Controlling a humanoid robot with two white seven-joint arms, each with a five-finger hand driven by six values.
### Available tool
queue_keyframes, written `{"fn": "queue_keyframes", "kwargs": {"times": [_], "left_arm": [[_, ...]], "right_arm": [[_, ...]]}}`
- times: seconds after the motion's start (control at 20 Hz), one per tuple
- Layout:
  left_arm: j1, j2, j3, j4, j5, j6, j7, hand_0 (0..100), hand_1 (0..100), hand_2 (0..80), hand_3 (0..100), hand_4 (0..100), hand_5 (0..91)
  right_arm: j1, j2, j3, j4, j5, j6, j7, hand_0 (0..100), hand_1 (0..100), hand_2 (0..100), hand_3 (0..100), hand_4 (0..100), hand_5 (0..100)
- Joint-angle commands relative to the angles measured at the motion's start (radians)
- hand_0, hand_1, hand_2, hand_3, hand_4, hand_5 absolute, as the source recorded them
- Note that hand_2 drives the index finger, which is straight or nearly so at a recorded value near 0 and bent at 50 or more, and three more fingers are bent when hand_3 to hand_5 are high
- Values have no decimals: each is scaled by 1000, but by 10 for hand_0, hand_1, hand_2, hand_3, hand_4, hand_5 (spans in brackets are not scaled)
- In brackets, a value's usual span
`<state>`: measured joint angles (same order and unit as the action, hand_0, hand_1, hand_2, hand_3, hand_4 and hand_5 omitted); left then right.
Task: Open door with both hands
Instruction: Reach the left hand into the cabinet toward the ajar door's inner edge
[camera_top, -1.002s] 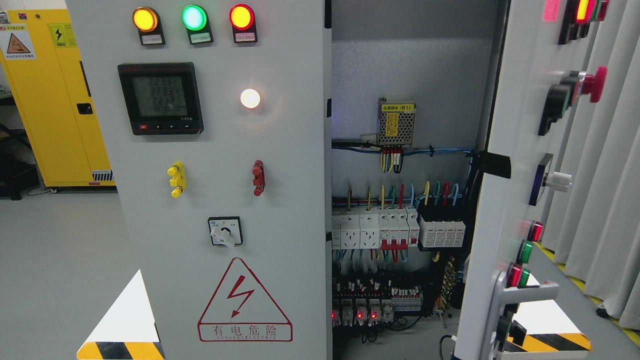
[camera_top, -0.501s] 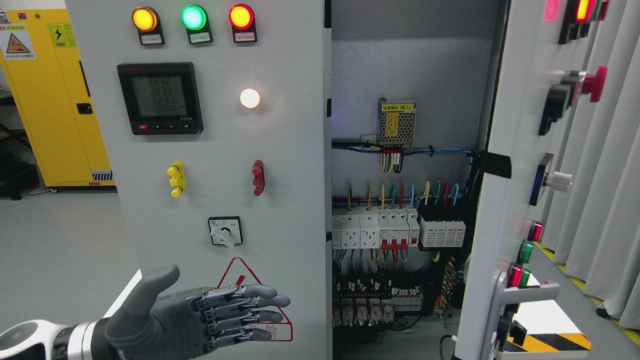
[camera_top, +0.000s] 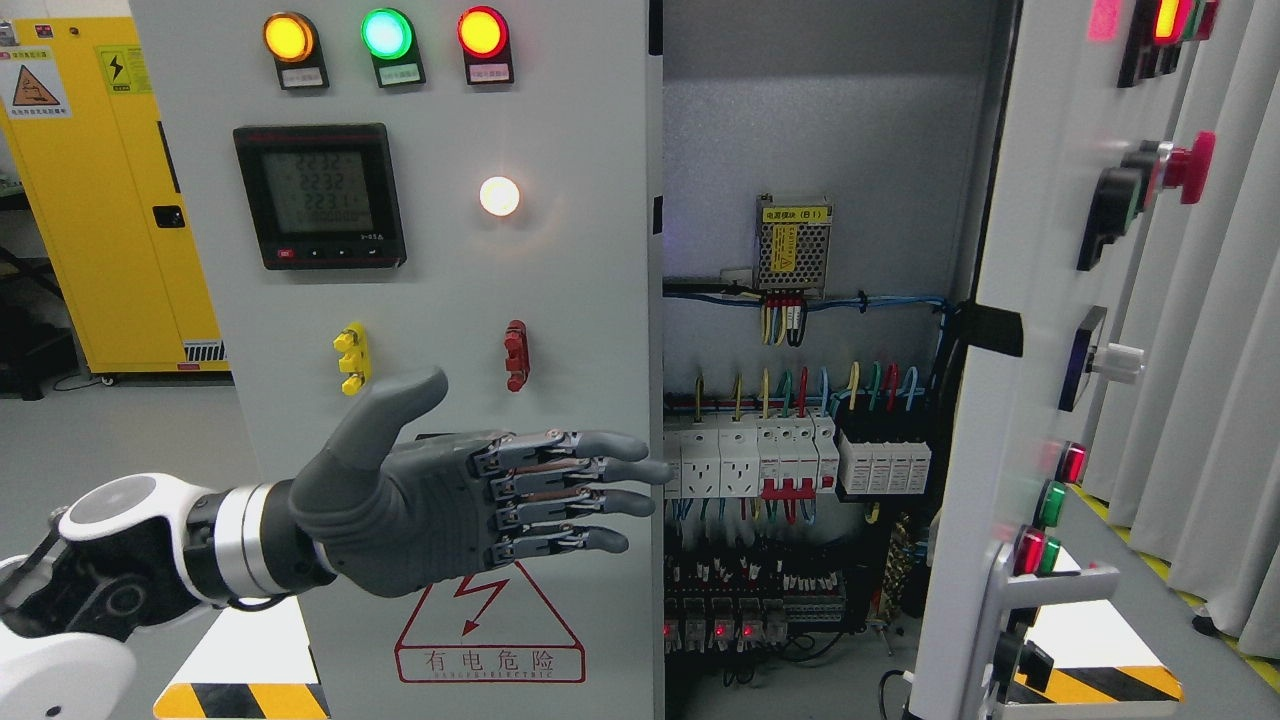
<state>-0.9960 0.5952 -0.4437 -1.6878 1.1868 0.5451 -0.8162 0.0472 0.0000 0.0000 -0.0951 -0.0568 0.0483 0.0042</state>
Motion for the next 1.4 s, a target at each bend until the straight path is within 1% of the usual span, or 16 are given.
{"fn": "queue_keyframes", "kwargs": {"times": [0.0,0.1,0.2,0.35,0.5,0.75,0.9,1.05,1.15,1.35], "left_arm": [[-118,-213,-81,177,-39,13,2,0,0,0,0,0,0],[-128,-270,-81,201,-76,33,2,0,0,0,0,0,0],[-131,-314,-81,207,-82,51,6,0,0,0,0,0,0],[-154,-339,-81,230,-98,59,26,0,0,0,0,0,0],[-199,-399,-78,279,-105,76,28,0,0,0,0,0,0],[-219,-446,-78,286,-121,82,46,0,0,0,0,0,0],[-234,-497,-78,306,-147,84,48,0,0,0,0,0,0],[-257,-547,-72,318,-147,93,51,0,0,0,0,0,0],[-263,-572,-70,321,-151,117,74,0,0,0,0,0,0],[-260,-601,-70,319,-196,119,80,0,0,0,0,0,0]], "right_arm": [[0,-28,14,0,0,1,0,202,120,0,0,0,0],[-1,-28,14,0,0,1,0,202,121,0,0,0,0],[0,-28,14,0,0,1,0,202,121,0,0,0,0],[0,-29,14,0,0,1,0,202,121,0,0,0,0],[0,-28,14,0,0,1,0,202,121,0,0,0,0],[0,-28,14,0,0,1,0,202,122,0,0,0,0],[0,-28,14,0,0,1,0,202,122,0,0,0,0],[-1,-28,14,0,0,1,0,202,122,0,0,0,0],[0,-28,14,0,0,1,0,202,122,0,0,0,0],[-1,-29,14,0,0,1,0,201,123,0,0,0,0]]}}
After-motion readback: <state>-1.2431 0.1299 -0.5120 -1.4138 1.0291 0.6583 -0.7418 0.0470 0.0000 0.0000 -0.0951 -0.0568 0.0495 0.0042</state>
